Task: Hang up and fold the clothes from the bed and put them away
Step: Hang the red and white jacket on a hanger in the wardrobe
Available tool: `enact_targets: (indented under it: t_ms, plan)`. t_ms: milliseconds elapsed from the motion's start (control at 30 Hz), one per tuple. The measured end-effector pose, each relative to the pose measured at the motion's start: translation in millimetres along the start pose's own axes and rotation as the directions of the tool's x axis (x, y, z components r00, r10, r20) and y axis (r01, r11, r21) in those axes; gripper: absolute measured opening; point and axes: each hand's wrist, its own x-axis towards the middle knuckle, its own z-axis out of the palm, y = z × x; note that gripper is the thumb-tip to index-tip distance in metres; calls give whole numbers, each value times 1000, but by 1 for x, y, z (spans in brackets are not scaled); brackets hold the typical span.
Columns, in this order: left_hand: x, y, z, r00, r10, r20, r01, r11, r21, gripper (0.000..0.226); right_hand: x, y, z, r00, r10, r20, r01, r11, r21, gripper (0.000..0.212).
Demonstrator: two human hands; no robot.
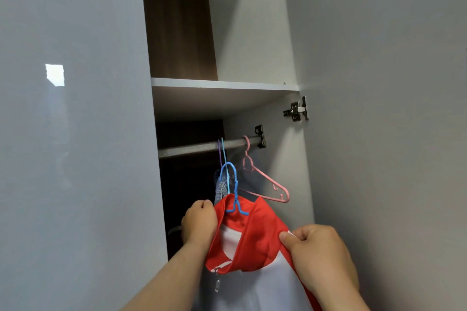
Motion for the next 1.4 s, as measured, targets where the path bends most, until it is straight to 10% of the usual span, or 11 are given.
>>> enact_targets:
  t_ms: [233,467,700,867,1133,1400]
  plan:
    - [0,-8,-5,982,-154,-112,96,909,-406,31,-3,0,36,964,78,252,-150,948,282,32]
    - [-4,0,12,969,76,234,-14,966,-257,28,-5,10,21,953,132,273,-234,893,384,27]
    - [27,15,21,971,-181,158,142,962,234,38,-7,16,-1,960,90,266,-195,895,402,25]
    - [34,15,36,887,-176,427,256,957,-137,25,-1,27,-11,971,68,230,-147,927,346,36]
    - [25,22,47,803,-80,590,223,959,-173,48,10,41,-1,992,31,118,-56,974,219,32]
    - [34,15,44,944,41,327,98,913,-397,20,35,26,24,998,36,57,-47,978,205,42]
